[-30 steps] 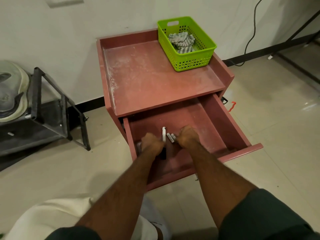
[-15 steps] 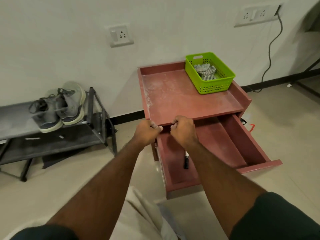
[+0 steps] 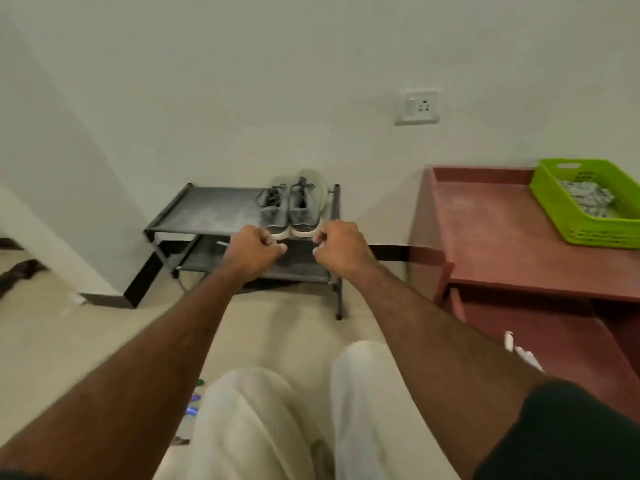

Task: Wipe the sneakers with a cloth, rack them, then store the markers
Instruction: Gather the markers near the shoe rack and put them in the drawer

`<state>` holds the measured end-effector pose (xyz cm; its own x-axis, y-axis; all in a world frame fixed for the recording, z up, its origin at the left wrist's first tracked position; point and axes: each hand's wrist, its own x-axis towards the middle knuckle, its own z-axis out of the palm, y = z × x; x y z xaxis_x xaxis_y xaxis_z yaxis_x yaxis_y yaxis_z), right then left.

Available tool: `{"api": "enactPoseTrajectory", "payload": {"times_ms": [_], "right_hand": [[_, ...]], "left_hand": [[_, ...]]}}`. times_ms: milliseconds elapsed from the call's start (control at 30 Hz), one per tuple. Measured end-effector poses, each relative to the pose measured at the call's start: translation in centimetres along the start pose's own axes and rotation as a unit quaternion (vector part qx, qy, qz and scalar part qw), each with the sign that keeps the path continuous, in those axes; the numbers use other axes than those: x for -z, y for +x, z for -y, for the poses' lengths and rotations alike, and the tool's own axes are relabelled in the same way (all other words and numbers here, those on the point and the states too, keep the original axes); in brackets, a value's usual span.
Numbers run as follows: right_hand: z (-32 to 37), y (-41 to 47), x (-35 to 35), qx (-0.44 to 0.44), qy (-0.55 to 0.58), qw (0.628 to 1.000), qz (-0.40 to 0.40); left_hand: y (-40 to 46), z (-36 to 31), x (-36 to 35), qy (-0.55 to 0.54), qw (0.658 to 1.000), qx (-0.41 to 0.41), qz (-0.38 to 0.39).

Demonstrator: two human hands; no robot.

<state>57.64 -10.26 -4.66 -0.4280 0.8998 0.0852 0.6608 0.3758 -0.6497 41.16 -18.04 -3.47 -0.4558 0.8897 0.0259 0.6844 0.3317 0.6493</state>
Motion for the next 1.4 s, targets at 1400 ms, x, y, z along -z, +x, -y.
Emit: {"api": "enactPoseTrajectory", "payload": {"times_ms": [1400], "right_hand": [[4.8,-7.3,-58.3,0.047,-0.203,0.9,0.384]], "left_hand": [[-13.5,58.6,-10.9,-0.195,0.752,0.628,-0.038]]}}
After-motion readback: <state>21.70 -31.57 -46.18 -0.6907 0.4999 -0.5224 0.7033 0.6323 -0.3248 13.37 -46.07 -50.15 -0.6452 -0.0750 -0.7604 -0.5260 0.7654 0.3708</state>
